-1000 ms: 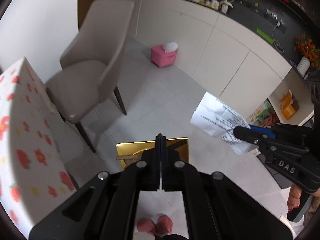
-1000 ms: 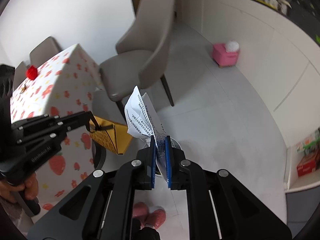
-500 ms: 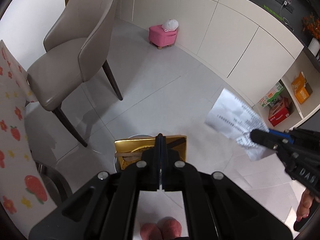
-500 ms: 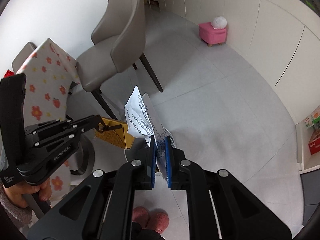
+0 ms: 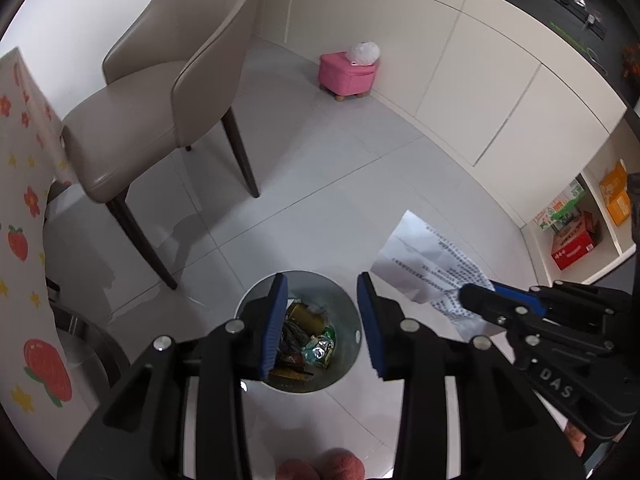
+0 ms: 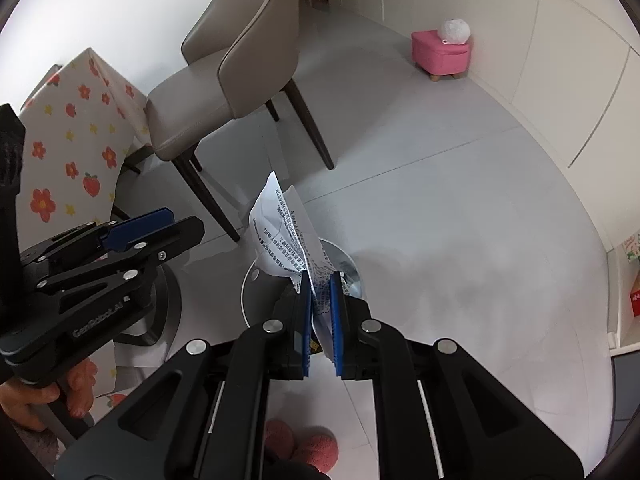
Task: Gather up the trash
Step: 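Open both tools above the bin to drop the box and receipt, then swing both open tools back toward the table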
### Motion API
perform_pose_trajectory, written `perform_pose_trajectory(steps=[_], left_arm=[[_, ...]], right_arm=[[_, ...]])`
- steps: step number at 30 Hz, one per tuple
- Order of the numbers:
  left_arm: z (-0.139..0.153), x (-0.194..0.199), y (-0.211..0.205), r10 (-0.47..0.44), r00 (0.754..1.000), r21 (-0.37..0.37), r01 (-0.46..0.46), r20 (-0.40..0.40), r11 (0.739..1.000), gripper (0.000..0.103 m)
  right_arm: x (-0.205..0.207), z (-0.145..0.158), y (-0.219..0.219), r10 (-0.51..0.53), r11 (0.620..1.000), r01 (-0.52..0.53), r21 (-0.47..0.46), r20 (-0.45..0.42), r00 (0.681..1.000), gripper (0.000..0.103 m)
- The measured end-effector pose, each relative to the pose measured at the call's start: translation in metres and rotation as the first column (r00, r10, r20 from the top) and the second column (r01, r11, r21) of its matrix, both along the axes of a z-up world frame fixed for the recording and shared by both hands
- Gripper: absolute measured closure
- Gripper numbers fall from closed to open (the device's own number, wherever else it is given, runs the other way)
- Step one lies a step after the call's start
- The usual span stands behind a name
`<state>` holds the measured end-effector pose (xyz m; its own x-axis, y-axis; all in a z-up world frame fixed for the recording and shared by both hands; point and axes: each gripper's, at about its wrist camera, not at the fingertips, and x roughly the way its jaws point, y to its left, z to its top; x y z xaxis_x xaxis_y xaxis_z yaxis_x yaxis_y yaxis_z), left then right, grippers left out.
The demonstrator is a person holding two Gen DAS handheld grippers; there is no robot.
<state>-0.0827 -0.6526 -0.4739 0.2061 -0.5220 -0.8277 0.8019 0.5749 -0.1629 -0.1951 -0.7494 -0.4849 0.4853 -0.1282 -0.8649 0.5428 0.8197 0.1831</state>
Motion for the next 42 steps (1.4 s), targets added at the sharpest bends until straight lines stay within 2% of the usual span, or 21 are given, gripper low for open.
perform_pose_trajectory(steps=[7,9,11,12,18,22,24,25,29,34,36,39,42], left_arm=[[-0.012,0.016,0.020,0.088,0.996,0.017,-0.088,-0.023,0.996,0.061],[-0.015,0.020,0.024,0.101,0.995,0.021,-0.101,-0.021,0.995,0.061],[-0.015,0.024,0.025,0.114,0.993,0.023,-0.114,-0.023,0.993,0.061],[-0.015,0.025,0.026,0.120,0.992,0.022,-0.120,-0.023,0.993,0.061],[-0.003,0.029,0.031,0.146,0.989,0.017,-0.145,-0.033,0.989,0.061],[0.023,0.026,0.038,0.155,0.987,0.024,-0.154,-0.049,0.988,0.060],[0.045,0.024,0.044,0.158,0.986,0.025,-0.156,-0.053,0.987,0.053],[0.060,0.022,0.049,0.160,0.985,0.028,-0.159,-0.059,0.987,0.048],[0.118,0.014,0.072,0.167,0.985,0.030,-0.166,-0.035,0.986,0.045],[0.193,0.011,0.124,0.240,0.971,0.008,-0.240,0.018,0.971,0.040],[0.217,0.014,0.147,0.291,0.956,-0.005,-0.291,0.039,0.957,0.040],[0.249,0.024,0.188,0.389,0.918,-0.027,-0.388,0.084,0.921,0.040],[0.274,0.034,0.234,0.490,0.863,-0.044,-0.488,0.122,0.872,0.040]], right_arm=[[0.030,-0.029,0.007,0.079,0.997,-0.078,0.030,-0.040,0.996,0.095],[0.038,-0.037,0.009,0.091,0.995,-0.089,0.035,-0.046,0.995,0.090],[0.043,-0.041,0.011,0.104,0.994,-0.102,0.035,-0.053,0.993,0.075],[0.044,-0.042,0.012,0.105,0.994,-0.103,0.029,-0.054,0.993,0.073],[0.043,-0.030,0.014,0.108,0.994,-0.107,0.029,-0.057,0.992,0.073],[0.035,0.002,0.016,0.104,0.994,-0.102,0.035,-0.060,0.993,0.073],[0.030,0.028,0.019,0.107,0.994,-0.105,0.039,-0.056,0.993,0.073],[0.029,0.042,0.022,0.112,0.993,-0.110,0.042,-0.053,0.992,0.073],[0.031,0.102,0.038,0.167,0.985,-0.166,0.042,-0.030,0.985,0.071],[0.047,0.177,0.074,0.302,0.953,-0.302,0.019,0.015,0.953,0.071],[0.059,0.204,0.093,0.363,0.932,-0.363,0.001,0.041,0.931,0.071],[0.083,0.239,0.128,0.459,0.888,-0.458,-0.029,0.082,0.885,0.071],[0.107,0.263,0.164,0.537,0.843,-0.534,-0.054,0.117,0.835,0.071]])
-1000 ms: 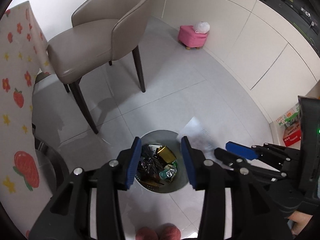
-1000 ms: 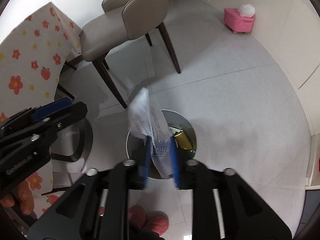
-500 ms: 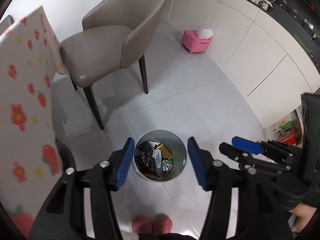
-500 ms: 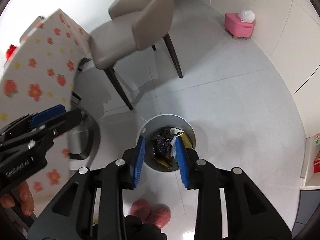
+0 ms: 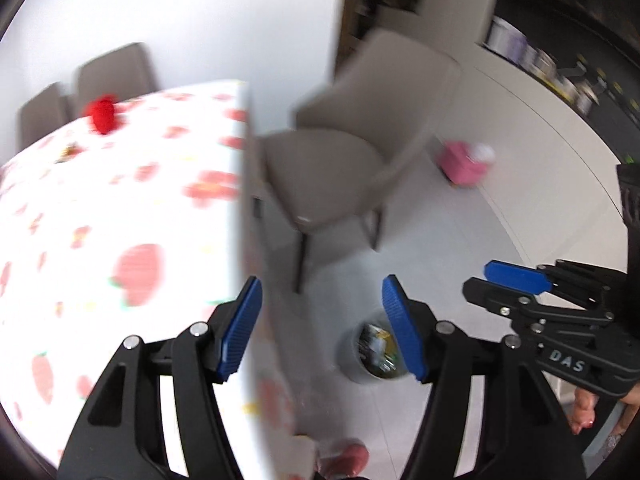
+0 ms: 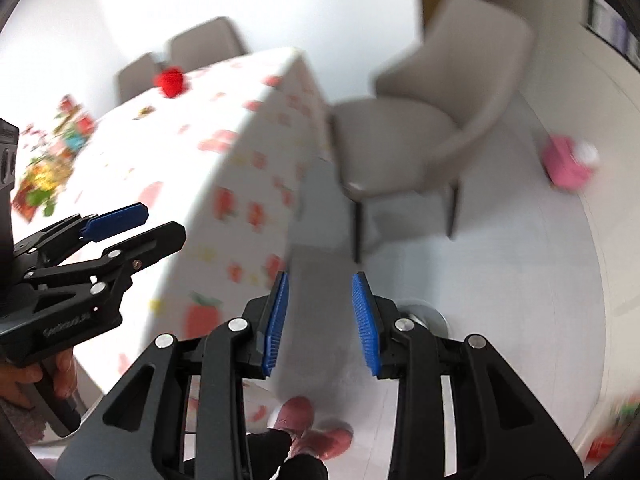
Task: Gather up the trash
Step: 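Swing both open tools back toward the table, then grasp the gold foil candy with the left tool while the right tool grasps the red ball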
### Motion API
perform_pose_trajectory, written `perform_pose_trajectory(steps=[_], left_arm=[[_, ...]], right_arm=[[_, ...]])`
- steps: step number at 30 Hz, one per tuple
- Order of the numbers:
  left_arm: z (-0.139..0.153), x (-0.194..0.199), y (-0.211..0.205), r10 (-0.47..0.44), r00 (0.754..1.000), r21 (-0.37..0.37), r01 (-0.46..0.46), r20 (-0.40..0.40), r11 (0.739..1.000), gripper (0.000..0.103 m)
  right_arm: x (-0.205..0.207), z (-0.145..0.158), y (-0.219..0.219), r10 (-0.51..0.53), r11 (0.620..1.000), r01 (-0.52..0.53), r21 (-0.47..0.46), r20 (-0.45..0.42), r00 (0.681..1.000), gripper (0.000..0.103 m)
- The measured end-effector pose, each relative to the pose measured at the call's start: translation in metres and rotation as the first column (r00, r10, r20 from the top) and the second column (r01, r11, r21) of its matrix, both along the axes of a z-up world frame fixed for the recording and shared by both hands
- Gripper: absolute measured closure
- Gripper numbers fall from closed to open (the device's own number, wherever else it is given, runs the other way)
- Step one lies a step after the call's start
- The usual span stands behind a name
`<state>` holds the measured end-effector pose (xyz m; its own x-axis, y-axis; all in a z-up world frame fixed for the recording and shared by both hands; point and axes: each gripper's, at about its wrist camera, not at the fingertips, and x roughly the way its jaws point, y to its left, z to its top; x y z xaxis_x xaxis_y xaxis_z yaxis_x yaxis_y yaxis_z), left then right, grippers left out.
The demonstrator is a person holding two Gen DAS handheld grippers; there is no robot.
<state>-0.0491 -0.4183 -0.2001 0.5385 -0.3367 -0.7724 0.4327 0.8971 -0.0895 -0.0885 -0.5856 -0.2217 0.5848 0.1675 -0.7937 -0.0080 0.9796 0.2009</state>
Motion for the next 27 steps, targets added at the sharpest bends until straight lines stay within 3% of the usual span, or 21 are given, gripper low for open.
perform_pose_trajectory(steps=[7,10,11,15,19,27], left_arm=[[0.045,0.027,0.119,0.247,0.965,0.009,-0.249,0.086,0.968,0.039],[0.059,0.050,0.167,0.305,0.943,0.009,-0.309,0.130,0.951,0.035],[0.062,0.058,0.181,0.313,0.939,0.009,-0.317,0.140,0.948,0.035],[0.069,0.106,0.244,0.327,0.932,-0.001,-0.331,0.159,0.944,0.035],[0.067,0.160,0.292,0.308,0.939,0.002,-0.312,0.153,0.950,0.035],[0.051,0.267,0.342,0.219,0.966,0.029,-0.225,0.137,0.974,0.035]], right_arm=[[0.059,0.048,0.103,0.201,0.979,-0.198,-0.041,0.093,0.975,0.070],[0.084,0.064,0.145,0.247,0.968,-0.240,-0.067,0.126,0.961,0.056],[0.091,0.067,0.157,0.258,0.965,-0.250,-0.073,0.133,0.957,0.056],[0.137,0.077,0.208,0.273,0.961,-0.263,-0.084,0.150,0.950,0.056],[0.194,0.085,0.261,0.241,0.970,-0.232,-0.078,0.153,0.958,0.056],[0.299,0.081,0.333,0.185,0.979,-0.171,-0.113,0.129,0.974,0.052]])
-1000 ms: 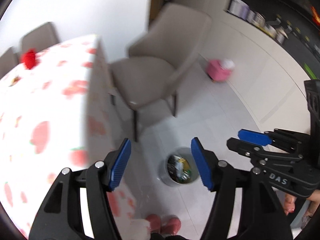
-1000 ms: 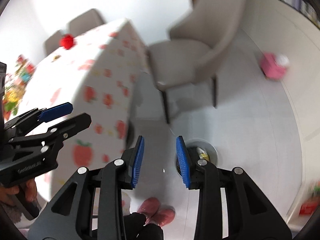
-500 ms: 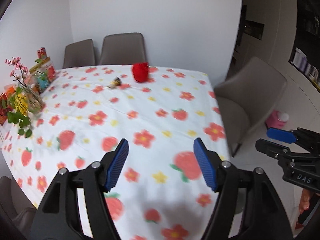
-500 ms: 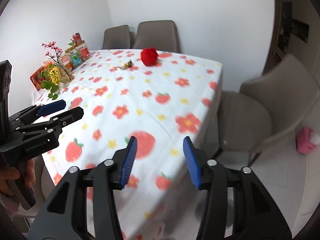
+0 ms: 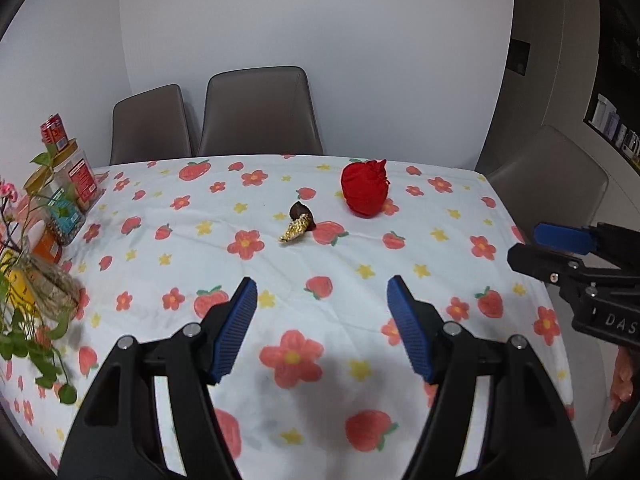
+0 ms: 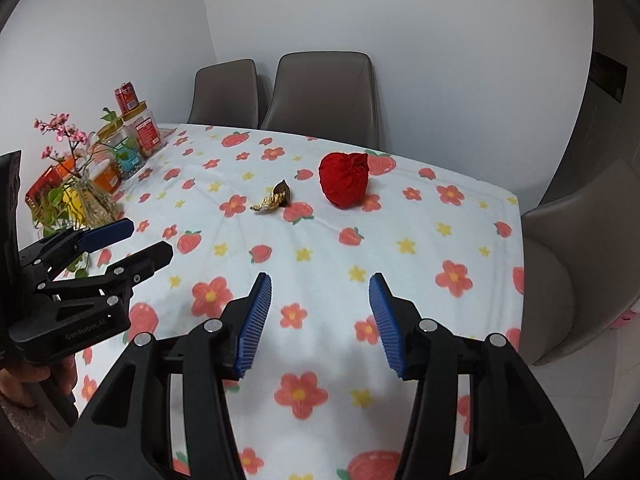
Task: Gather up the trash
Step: 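Grasp the gold foil candy with the left tool while the right tool grasps the red ball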
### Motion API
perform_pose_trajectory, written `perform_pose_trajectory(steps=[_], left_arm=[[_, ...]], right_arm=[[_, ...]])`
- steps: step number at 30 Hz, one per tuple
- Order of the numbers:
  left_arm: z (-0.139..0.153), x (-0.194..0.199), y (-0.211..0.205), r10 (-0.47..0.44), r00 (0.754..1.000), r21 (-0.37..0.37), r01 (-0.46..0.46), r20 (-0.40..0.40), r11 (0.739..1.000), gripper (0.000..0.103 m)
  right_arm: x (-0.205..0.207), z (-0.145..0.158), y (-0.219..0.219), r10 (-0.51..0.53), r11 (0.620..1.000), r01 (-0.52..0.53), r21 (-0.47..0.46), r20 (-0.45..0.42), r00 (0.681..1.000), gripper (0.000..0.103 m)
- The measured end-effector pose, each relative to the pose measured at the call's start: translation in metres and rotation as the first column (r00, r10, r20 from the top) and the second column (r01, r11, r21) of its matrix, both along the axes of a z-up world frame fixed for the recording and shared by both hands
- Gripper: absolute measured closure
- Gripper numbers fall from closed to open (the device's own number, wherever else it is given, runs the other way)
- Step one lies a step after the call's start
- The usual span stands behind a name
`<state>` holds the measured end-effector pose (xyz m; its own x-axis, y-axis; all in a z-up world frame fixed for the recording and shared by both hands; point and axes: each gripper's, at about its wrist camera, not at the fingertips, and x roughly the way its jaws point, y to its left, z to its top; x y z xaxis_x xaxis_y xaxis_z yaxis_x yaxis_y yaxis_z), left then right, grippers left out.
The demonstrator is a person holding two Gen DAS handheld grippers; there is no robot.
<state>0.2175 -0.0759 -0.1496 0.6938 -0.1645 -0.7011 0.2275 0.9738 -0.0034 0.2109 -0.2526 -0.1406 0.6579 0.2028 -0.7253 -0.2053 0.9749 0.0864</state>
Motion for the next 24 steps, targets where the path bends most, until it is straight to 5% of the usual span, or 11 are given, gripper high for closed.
perform_pose_trajectory(steps=[18,21,24], left_arm=[[-0.086,0.167,0.005,-0.049,0.989,-0.002,0.049,-0.137,0.999,0.035],[-0.104,0.184,0.001,-0.049,0.987,0.007,0.050,-0.156,0.999,0.038],[-0.117,0.197,-0.004,-0.055,0.984,0.015,0.058,-0.168,0.998,0.051]], right_arm=[[0.191,-0.068,0.037,-0.039,0.995,0.031,-0.099,-0.090,0.995,0.041],[0.207,-0.082,0.039,-0.040,0.994,0.029,-0.107,-0.102,0.994,0.041],[0.217,-0.093,0.040,-0.040,0.993,0.027,-0.112,-0.113,0.993,0.041]])
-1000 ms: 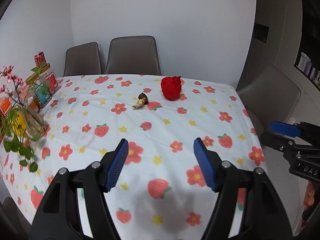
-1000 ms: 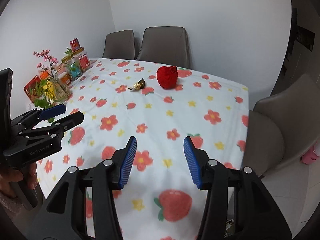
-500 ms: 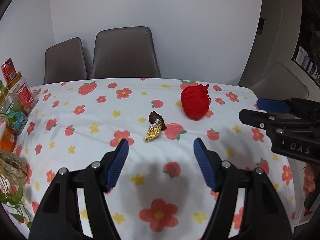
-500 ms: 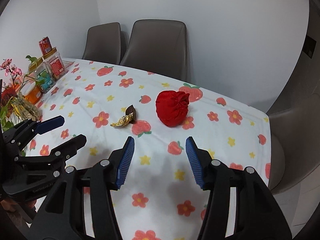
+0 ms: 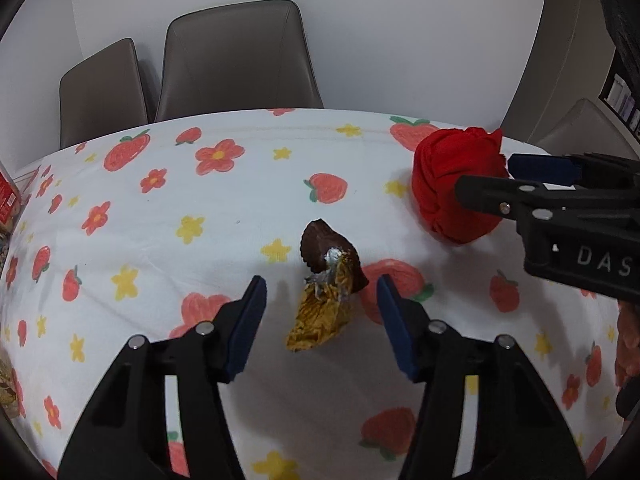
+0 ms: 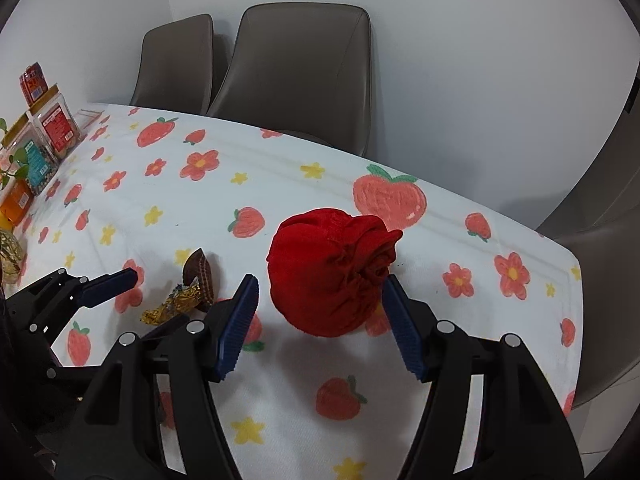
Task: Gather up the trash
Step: 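Grasp the gold foil candy with the left tool while the right tool grasps the red ball, then carry the gold candy and red ball over to the metal bin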
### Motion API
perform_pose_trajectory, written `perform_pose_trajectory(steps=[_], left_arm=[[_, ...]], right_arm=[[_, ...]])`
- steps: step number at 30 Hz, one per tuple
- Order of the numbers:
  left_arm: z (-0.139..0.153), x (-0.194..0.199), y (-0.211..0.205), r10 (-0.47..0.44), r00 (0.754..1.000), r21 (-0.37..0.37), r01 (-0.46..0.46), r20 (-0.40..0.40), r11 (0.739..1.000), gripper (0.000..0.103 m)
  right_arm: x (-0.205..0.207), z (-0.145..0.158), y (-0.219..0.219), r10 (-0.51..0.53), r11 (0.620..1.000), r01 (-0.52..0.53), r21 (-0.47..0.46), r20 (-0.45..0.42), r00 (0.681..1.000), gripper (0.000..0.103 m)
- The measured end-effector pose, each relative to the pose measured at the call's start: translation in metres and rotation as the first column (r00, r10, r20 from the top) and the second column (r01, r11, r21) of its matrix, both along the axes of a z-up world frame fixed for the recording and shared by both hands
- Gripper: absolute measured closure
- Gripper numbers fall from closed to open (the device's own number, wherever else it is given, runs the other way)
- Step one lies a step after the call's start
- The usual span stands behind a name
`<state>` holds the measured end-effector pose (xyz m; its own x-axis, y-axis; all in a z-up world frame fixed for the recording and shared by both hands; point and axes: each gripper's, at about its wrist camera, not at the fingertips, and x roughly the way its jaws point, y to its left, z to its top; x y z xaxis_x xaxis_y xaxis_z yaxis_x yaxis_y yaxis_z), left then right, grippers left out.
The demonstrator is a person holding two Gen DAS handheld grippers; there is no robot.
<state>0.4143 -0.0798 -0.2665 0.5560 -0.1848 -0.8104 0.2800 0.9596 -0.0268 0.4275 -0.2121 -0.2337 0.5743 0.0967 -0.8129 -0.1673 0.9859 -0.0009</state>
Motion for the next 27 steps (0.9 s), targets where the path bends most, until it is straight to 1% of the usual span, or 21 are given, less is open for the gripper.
perform_pose_trajectory(steps=[2,3,4,5,6,7,8,11,18,21,27], left_arm=[[-0.007,0.007,-0.003,-0.005,1.000,0.006,0.006,-0.007,1.000,0.067],[-0.009,0.009,-0.004,-0.007,1.000,0.005,0.007,-0.012,1.000,0.071],[-0.011,0.011,-0.005,-0.010,1.000,0.001,0.010,-0.012,1.000,0.077],[-0.012,0.011,-0.005,-0.011,1.000,-0.001,0.011,-0.007,1.000,0.081],[-0.012,0.011,-0.006,-0.014,1.000,-0.002,0.014,-0.002,1.000,0.084],[-0.011,0.012,-0.007,-0.021,1.000,-0.006,0.021,-0.001,1.000,0.088],[-0.010,0.011,-0.008,-0.021,1.000,-0.008,0.021,0.004,1.000,0.090],[-0.006,0.010,-0.009,-0.023,1.000,-0.022,0.023,0.011,1.000,0.092],[0.021,-0.011,-0.007,-0.024,0.999,-0.045,0.026,0.042,0.999,0.092],[0.035,-0.027,-0.003,-0.024,0.998,-0.056,0.027,0.057,0.998,0.092],[0.067,-0.070,0.006,-0.031,0.995,-0.081,0.038,0.090,0.996,0.092]], right_arm=[[0.004,-0.007,0.001,-0.002,1.000,0.002,-0.005,-0.006,1.000,0.041],[0.005,-0.008,0.001,-0.003,1.000,0.003,-0.009,-0.006,1.000,0.041],[0.005,-0.009,0.002,-0.004,1.000,0.004,-0.018,-0.001,1.000,0.045],[0.005,-0.009,0.002,-0.001,1.000,0.001,-0.028,0.003,1.000,0.056],[0.005,-0.009,0.002,0.004,1.000,-0.004,-0.028,0.004,1.000,0.060],[0.005,-0.008,0.002,0.007,1.000,-0.007,-0.027,0.004,1.000,0.069],[0.005,-0.007,0.002,0.009,1.000,-0.009,-0.027,0.004,1.000,0.073],[0.003,-0.003,0.002,0.011,1.000,-0.011,-0.009,0.010,1.000,0.079],[-0.017,0.016,0.004,0.011,1.000,-0.011,0.018,0.029,1.000,0.081],[-0.035,0.028,0.004,0.005,1.000,-0.006,0.029,0.038,0.999,0.081],[-0.085,0.056,0.004,-0.008,0.999,0.006,0.036,0.072,0.997,0.081]])
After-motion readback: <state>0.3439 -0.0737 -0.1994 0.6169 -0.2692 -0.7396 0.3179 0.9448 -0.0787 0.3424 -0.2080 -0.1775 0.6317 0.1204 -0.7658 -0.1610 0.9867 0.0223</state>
